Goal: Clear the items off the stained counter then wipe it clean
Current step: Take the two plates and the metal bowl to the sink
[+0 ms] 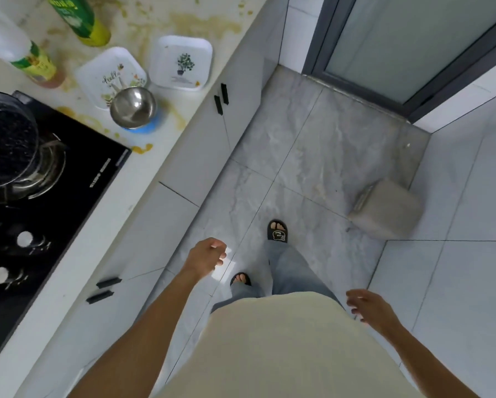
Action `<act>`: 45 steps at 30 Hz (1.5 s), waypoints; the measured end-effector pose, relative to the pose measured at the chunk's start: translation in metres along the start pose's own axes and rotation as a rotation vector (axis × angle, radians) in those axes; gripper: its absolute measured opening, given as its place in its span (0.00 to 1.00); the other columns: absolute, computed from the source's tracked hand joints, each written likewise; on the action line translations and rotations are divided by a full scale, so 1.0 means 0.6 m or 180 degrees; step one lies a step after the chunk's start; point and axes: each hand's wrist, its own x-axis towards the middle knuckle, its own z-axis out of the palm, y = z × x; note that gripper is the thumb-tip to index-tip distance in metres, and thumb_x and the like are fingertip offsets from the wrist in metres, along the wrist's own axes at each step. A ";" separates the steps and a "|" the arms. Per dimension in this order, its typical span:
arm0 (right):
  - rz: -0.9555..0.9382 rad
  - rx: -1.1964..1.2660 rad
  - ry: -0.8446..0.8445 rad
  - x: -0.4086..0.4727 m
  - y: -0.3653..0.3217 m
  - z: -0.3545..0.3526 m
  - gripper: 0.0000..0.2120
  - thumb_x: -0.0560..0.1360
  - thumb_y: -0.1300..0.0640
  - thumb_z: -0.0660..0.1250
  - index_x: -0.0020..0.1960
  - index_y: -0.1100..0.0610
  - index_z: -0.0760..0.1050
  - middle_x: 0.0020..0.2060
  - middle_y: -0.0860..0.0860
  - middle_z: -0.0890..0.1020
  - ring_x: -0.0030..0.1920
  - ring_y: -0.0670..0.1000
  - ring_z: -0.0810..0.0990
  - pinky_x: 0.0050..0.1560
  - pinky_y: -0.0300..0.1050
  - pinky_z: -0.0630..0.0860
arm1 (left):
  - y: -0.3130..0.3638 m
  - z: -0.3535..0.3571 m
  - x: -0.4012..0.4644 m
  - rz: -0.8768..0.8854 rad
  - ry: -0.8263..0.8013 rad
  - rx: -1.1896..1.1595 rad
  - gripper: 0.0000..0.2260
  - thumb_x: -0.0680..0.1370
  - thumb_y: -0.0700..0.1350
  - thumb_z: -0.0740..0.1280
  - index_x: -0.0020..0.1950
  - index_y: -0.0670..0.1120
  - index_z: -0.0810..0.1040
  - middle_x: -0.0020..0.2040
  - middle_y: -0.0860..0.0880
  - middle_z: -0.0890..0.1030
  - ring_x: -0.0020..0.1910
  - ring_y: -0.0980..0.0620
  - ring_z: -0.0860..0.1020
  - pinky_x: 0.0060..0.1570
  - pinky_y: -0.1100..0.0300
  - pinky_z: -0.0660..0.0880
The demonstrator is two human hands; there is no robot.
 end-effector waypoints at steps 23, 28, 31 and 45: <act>-0.1571 -0.0915 -0.0570 0.196 -0.711 -0.115 0.07 0.82 0.52 0.66 0.58 0.47 0.81 0.51 0.48 0.85 0.53 0.51 0.85 0.59 0.52 0.81 | 0.025 -0.022 0.058 -0.1527 0.0489 -0.0952 0.06 0.83 0.40 0.69 0.55 0.39 0.83 0.34 0.47 0.81 0.31 0.50 0.77 0.30 0.62 0.70; -0.1589 -0.1312 -0.0635 0.213 -0.787 -0.099 0.10 0.84 0.53 0.65 0.62 0.51 0.81 0.54 0.52 0.86 0.54 0.54 0.85 0.60 0.53 0.79 | 0.094 -0.091 0.117 -0.1436 0.0454 -0.1235 0.05 0.84 0.37 0.67 0.55 0.38 0.82 0.38 0.43 0.82 0.31 0.49 0.77 0.28 0.62 0.70; -0.1580 -0.1494 -0.0565 0.226 -0.804 -0.101 0.12 0.85 0.56 0.63 0.65 0.57 0.81 0.56 0.56 0.85 0.55 0.59 0.84 0.61 0.55 0.78 | 0.156 -0.135 0.155 -0.1136 0.0506 -0.1240 0.04 0.85 0.38 0.67 0.52 0.40 0.81 0.40 0.44 0.83 0.33 0.49 0.79 0.27 0.65 0.73; -0.1192 -0.1964 -0.0600 0.302 -0.916 -0.166 0.12 0.84 0.56 0.64 0.65 0.55 0.80 0.55 0.54 0.86 0.49 0.53 0.85 0.60 0.53 0.79 | 0.355 -0.225 0.263 -0.0648 0.0792 -0.1517 0.10 0.84 0.41 0.65 0.46 0.49 0.83 0.48 0.43 0.86 0.45 0.43 0.84 0.46 0.54 0.78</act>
